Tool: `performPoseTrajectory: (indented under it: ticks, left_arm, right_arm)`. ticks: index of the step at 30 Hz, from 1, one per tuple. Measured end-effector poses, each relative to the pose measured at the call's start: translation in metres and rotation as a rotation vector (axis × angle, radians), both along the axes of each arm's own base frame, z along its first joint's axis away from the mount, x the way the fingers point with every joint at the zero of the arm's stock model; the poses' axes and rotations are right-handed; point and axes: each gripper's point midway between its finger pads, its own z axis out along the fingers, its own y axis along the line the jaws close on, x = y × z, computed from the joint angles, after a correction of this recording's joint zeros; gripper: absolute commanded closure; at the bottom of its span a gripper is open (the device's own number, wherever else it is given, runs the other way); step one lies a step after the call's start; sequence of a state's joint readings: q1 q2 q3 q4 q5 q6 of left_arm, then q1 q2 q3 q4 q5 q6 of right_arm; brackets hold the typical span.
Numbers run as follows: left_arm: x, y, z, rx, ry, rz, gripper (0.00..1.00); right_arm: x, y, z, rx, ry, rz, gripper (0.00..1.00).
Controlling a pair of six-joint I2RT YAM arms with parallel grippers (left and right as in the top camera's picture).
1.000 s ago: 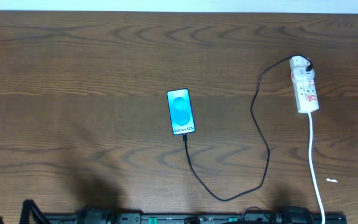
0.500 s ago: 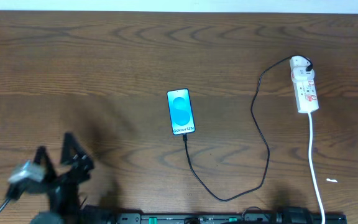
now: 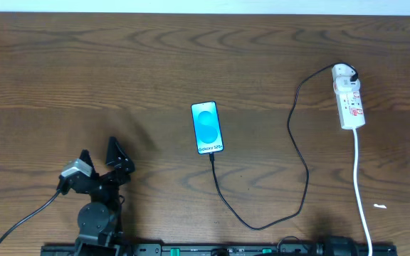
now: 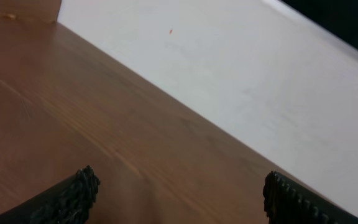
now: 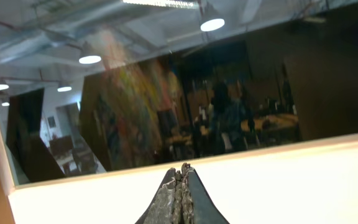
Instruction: Plug charger to phone and switch on socket
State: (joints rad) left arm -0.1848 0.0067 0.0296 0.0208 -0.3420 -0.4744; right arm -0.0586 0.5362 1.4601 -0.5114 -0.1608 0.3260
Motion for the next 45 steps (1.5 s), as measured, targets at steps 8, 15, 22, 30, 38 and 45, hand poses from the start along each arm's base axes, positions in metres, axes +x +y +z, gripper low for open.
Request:
performPoseTrajectory:
  ticks: [8,15,22,30,38,45]
  left_arm:
    - [0.001,0.0,-0.009,0.004,0.022,-0.001,0.13]
    - [0.001,0.0,-0.009,0.005,0.026,-0.001,0.13]
    - [0.001,0.0,-0.009,0.005,0.026,-0.001,0.13]
    - [0.001,0.0,-0.01,0.005,0.026,-0.001,0.13]
    - [0.001,0.0,-0.009,0.005,0.026,-0.001,0.13]
    - [0.001,0.0,-0.01,0.004,0.026,-0.001,0.13]
  right_arm:
    - [-0.027,0.0,0.005,0.004,-0.059,-0.009,0.97]
    - [-0.028,-0.001,0.005,0.006,-0.059,-0.013,0.92]
    - [-0.027,-0.002,0.005,0.012,-0.059,-0.019,0.82]
    - [-0.027,-0.009,0.006,0.03,-0.065,-0.055,0.92]
    - [-0.03,-0.01,0.011,0.031,-0.087,-0.062,0.85]
    - [-0.03,-0.011,0.011,-0.011,-0.089,-0.083,0.85]
